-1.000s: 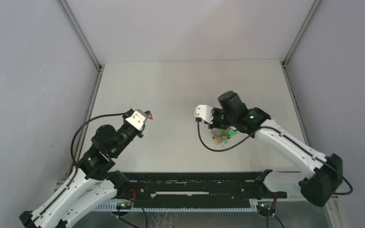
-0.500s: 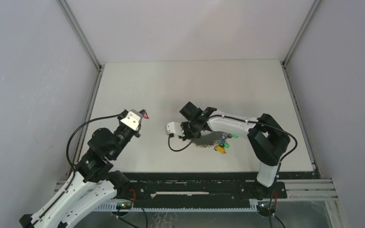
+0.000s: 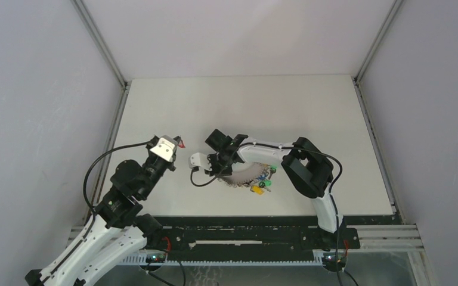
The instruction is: Put the keys on the keyring
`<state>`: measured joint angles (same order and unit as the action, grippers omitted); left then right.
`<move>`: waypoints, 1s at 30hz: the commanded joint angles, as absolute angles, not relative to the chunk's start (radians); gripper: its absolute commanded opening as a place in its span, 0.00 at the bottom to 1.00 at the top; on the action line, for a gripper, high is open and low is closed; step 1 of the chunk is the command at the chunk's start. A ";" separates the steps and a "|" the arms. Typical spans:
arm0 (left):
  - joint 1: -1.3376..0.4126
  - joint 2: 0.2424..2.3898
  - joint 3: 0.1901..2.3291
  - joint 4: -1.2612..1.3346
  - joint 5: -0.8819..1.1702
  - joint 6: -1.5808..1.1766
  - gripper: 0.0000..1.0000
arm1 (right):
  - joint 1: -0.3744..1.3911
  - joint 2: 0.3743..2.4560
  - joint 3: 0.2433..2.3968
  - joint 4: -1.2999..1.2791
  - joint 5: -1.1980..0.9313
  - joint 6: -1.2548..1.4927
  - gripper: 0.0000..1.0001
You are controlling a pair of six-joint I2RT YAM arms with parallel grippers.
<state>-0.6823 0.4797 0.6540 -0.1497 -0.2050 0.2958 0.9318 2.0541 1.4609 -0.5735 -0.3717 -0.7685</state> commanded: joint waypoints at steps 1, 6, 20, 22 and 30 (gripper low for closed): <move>-0.675 0.490 0.643 -0.104 -0.212 0.270 0.00 | 0.939 2.099 1.525 -0.608 -0.375 -0.703 0.00; -0.675 0.494 0.643 -0.103 -0.209 0.270 0.00 | 0.943 2.105 1.539 -0.628 -0.352 -0.679 0.03; -0.675 0.498 0.641 -0.104 -0.194 0.268 0.00 | 0.905 2.001 1.489 -0.627 -0.380 -0.647 0.12; -0.674 0.499 0.641 -0.104 -0.193 0.269 0.00 | 0.894 1.991 1.476 -0.617 -0.395 -0.643 0.13; -0.674 0.504 0.641 -0.104 -0.186 0.267 0.00 | 0.852 1.957 1.434 -0.577 -0.465 -0.635 0.12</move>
